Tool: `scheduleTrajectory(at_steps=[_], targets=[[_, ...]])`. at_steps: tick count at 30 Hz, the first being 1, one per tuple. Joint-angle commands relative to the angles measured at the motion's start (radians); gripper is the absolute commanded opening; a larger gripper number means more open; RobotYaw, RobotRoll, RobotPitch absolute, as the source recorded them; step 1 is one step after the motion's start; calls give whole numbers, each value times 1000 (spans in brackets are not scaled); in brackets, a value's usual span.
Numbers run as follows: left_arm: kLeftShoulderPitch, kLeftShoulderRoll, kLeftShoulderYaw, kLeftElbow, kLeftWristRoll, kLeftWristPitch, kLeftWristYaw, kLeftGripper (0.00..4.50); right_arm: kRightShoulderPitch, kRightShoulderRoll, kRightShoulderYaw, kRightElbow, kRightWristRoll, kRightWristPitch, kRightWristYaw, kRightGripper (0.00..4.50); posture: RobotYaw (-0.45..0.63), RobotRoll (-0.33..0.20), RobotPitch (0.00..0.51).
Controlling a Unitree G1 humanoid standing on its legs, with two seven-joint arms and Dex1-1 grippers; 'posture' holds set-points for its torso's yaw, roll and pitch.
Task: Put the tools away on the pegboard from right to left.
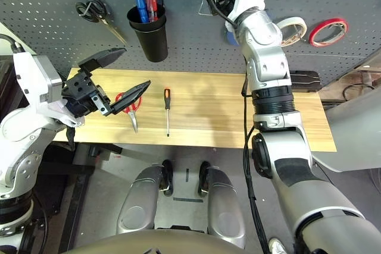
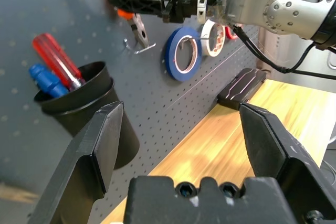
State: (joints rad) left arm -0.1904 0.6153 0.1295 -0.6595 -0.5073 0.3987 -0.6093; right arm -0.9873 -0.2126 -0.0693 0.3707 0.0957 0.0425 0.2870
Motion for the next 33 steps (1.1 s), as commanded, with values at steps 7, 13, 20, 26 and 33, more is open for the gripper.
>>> scheduleTrajectory(at_steps=[7, 13, 20, 26, 33], targets=[[23, 16, 18, -57, -13, 30, 12, 4500, -11, 17, 27, 144, -42, -127, -16, 2775, 228, 0, 227], [25, 18, 18, -60, -14, 33, 12, 4500, 9, 5, 25, 124, -53, -130, -22, 2775, 228, 0, 229], [21, 20, 14, -52, -12, 27, 7, 4500, 56, -12, 13, 36, -53, -102, -41, 2775, 224, 0, 227], [19, 19, 6, -45, -8, 21, 2, 4500, 108, -22, 16, -36, -57, -65, -51, 2775, 218, 0, 224], [14, 16, -4, -37, -4, 13, -4, 4500, 114, -23, 9, -32, -57, -51, -79, 2775, 217, 0, 221]])
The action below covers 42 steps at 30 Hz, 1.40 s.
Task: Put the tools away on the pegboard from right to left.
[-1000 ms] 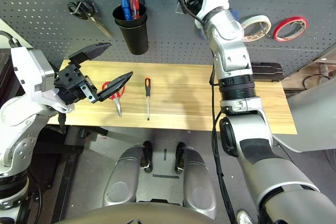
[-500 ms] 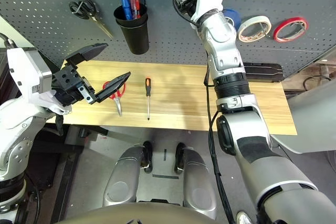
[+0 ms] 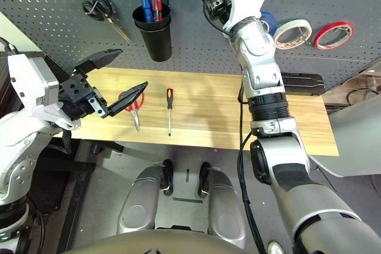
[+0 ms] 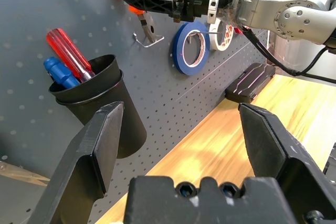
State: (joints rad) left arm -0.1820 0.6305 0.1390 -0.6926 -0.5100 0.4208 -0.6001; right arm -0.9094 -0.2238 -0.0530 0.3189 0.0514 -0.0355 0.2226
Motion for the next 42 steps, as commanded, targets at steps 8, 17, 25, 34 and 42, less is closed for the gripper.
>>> scheduleTrajectory(at_steps=[8, 17, 25, 34, 42], targets=[[8, 2, -15, -4, 0, -12, -16, 4500, 57, -20, -7, 13, -17, 32, -32, 2775, 220, 0, 223], [13, 3, -13, -7, -2, -13, -23, 4500, 76, -38, -12, 12, -24, 35, -57, 2775, 215, 0, 226], [8, 3, -15, -11, -4, -9, -20, 4500, 83, -26, -3, 63, -20, 40, -54, 2775, 218, 0, 230], [6, 1, -23, -18, -4, -2, -15, 4500, -1, 12, 1, 183, -30, -83, -76, 2775, 224, 0, 230], [2, -2, -29, -22, -4, 1, -8, 4500, -34, 30, -1, 242, -33, -148, -87, 2775, 227, 0, 231]])
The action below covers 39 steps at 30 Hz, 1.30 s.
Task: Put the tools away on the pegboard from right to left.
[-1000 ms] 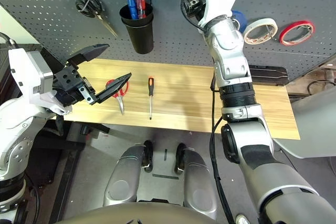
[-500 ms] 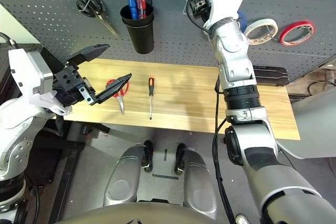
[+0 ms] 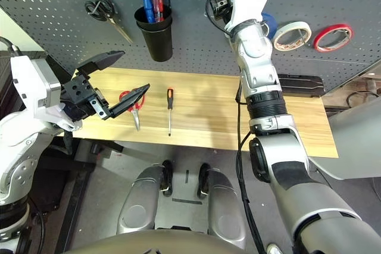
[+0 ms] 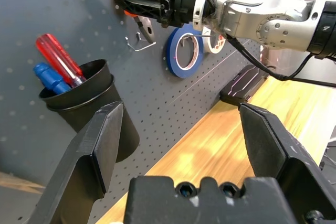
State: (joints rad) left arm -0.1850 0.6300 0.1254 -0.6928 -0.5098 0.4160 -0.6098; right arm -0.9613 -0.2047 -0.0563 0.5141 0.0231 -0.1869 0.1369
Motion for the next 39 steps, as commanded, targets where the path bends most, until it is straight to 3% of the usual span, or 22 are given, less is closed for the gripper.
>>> scheduleTrajectory(at_steps=[1, 26, 39], targets=[[6, -1, -16, -22, -4, 6, 2, 4500, 17, 13, 3, 47, -5, -2, -3, 2775, 227, 0, 231], [-7, -15, -41, -22, -1, 4, 8, 4500, -23, 44, 5, 90, -14, -125, -16, 2775, 223, 0, 220], [-5, -24, -53, -23, 10, -3, 16, 4500, 112, 44, 55, 91, -72, -206, 11, 2774, 227, 0, 212]])
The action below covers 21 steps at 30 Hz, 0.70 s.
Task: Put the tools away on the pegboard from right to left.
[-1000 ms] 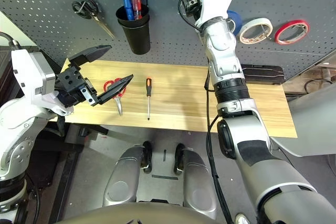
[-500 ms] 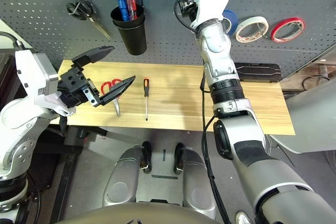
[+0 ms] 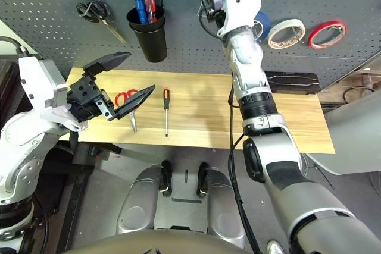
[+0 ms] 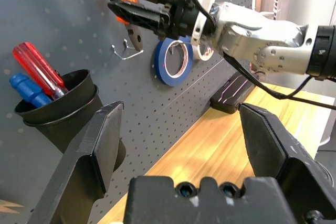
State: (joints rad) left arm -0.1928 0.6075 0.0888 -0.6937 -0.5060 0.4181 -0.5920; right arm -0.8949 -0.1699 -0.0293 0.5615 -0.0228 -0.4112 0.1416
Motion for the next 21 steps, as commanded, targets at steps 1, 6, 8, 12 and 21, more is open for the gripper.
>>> scheduleTrajectory(at_steps=[1, 6, 8, 12, 21], targets=[[5, 0, -18, -22, 8, -7, -3, 4500, 31, 10, 25, 44, -28, 16, -4, 2767, 225, 0, 211], [3, -1, -24, -19, 12, -9, -5, 4500, -45, 10, 7, 74, -27, 8, -42, 2744, 223, 0, 211], [3, 0, -26, -18, 13, -11, -5, 4500, -72, 8, 1, 90, -24, 2, -53, 2743, 224, 0, 211], [6, -1, -30, -20, 15, -13, -5, 4500, -115, 5, -5, 128, -19, -15, -67, 2739, 227, 0, 210], [9, -7, -36, -30, 19, -12, 2, 4500, -157, 13, -17, 220, -1, -22, -83, 2738, 238, 0, 210]])
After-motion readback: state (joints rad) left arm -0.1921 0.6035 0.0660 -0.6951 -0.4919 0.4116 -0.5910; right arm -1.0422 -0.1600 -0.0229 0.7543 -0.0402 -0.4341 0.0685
